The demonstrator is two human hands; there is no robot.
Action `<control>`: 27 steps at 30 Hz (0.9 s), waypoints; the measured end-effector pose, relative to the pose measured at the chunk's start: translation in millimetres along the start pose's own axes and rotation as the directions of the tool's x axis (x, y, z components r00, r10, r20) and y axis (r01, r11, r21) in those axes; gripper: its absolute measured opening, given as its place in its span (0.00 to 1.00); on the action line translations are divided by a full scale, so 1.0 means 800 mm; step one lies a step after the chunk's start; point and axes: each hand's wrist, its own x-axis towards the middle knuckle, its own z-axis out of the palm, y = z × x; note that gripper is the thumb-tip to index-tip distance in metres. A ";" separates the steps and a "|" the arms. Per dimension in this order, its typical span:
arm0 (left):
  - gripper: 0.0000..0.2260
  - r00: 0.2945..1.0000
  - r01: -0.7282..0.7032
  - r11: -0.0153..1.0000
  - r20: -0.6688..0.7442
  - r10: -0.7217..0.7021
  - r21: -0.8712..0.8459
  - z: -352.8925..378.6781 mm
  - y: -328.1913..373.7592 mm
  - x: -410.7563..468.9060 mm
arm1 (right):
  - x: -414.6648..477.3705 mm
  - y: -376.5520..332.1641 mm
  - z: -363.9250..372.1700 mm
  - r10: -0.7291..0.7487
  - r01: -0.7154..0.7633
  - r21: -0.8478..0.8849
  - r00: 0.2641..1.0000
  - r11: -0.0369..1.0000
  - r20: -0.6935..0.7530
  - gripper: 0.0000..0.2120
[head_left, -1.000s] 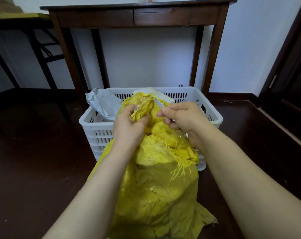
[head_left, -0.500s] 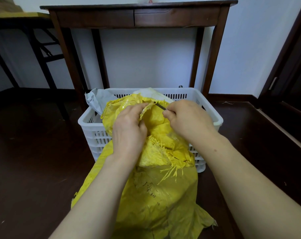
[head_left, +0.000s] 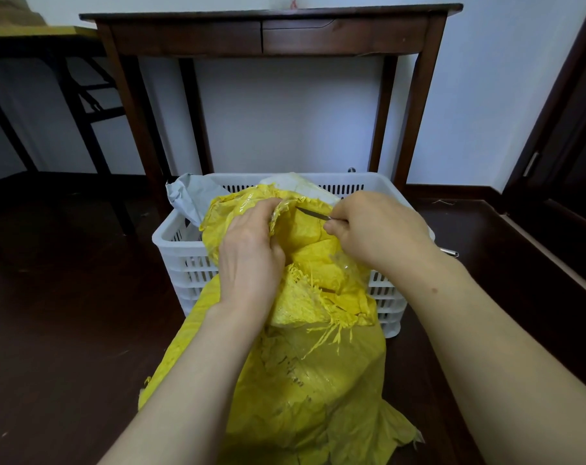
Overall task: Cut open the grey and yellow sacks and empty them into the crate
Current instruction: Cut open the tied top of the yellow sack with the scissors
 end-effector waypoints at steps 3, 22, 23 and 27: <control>0.20 1.000 -0.003 1.000 0.000 0.003 0.001 -0.001 0.001 -0.001 | 0.000 -0.002 0.001 0.010 -0.010 0.014 1.000 1.000 -0.028 0.11; 0.15 0.998 0.068 0.997 -0.001 -0.068 -0.043 -0.004 0.003 -0.001 | -0.003 -0.002 -0.007 0.022 -0.025 -0.050 0.998 0.998 -0.053 0.11; 0.16 0.998 0.064 0.997 0.000 -0.064 -0.036 -0.004 0.004 -0.001 | -0.003 -0.002 -0.008 0.024 -0.027 -0.046 0.999 0.999 -0.049 0.11; 0.17 0.999 0.050 0.998 0.012 -0.049 -0.026 -0.005 0.005 -0.001 | -0.002 -0.003 -0.005 0.011 -0.013 -0.053 0.999 0.999 -0.041 0.11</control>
